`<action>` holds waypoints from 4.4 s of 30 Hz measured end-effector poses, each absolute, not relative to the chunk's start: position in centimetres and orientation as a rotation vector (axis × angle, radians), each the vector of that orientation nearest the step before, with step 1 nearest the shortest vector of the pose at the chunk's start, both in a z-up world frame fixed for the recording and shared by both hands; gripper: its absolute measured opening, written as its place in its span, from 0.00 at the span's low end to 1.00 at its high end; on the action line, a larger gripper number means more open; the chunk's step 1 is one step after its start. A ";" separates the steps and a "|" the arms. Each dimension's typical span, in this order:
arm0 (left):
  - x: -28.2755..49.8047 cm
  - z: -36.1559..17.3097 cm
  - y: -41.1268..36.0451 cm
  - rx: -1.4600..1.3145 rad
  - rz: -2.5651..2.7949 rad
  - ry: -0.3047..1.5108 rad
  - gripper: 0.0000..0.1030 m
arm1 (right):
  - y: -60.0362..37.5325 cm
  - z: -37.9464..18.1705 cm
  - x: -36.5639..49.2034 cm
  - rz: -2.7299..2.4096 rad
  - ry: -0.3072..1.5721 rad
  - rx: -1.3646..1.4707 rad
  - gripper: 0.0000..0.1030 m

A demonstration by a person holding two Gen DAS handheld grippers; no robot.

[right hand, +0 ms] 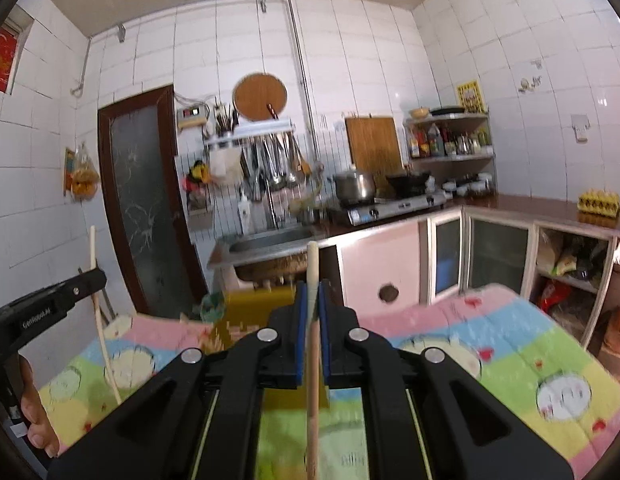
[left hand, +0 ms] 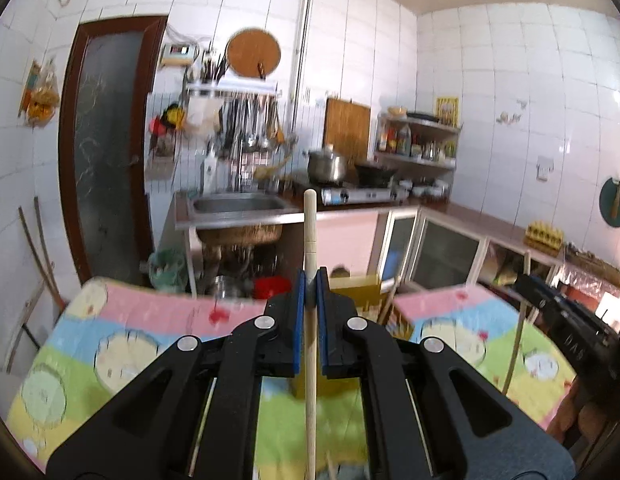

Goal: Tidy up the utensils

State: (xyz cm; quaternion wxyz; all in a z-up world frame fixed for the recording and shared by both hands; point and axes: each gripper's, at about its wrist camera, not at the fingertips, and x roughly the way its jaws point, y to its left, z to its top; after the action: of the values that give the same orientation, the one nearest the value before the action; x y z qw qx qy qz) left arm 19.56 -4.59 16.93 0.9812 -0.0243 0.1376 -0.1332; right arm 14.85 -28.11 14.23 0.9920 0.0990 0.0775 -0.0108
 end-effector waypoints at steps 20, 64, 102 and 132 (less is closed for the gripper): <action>34.7 18.9 -8.1 -0.089 -0.206 0.182 0.04 | -27.6 18.7 28.8 -0.050 -0.041 0.242 0.06; 16.9 3.2 -3.1 0.056 -0.192 0.623 0.95 | -27.0 1.3 14.1 -0.011 0.588 0.100 0.64; 18.4 -5.5 -5.3 0.090 -0.256 0.899 0.45 | -20.2 -3.9 17.7 0.082 0.837 -0.045 0.34; 19.7 -5.4 -6.0 0.059 -0.216 0.936 0.22 | -26.4 -4.3 15.7 -0.063 0.928 0.139 0.16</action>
State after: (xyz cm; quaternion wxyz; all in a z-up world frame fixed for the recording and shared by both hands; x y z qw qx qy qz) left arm 19.71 -6.03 -5.44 0.8864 0.0284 0.4502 -0.1040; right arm 15.65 -26.36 -4.31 0.8915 0.0670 0.4470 -0.0305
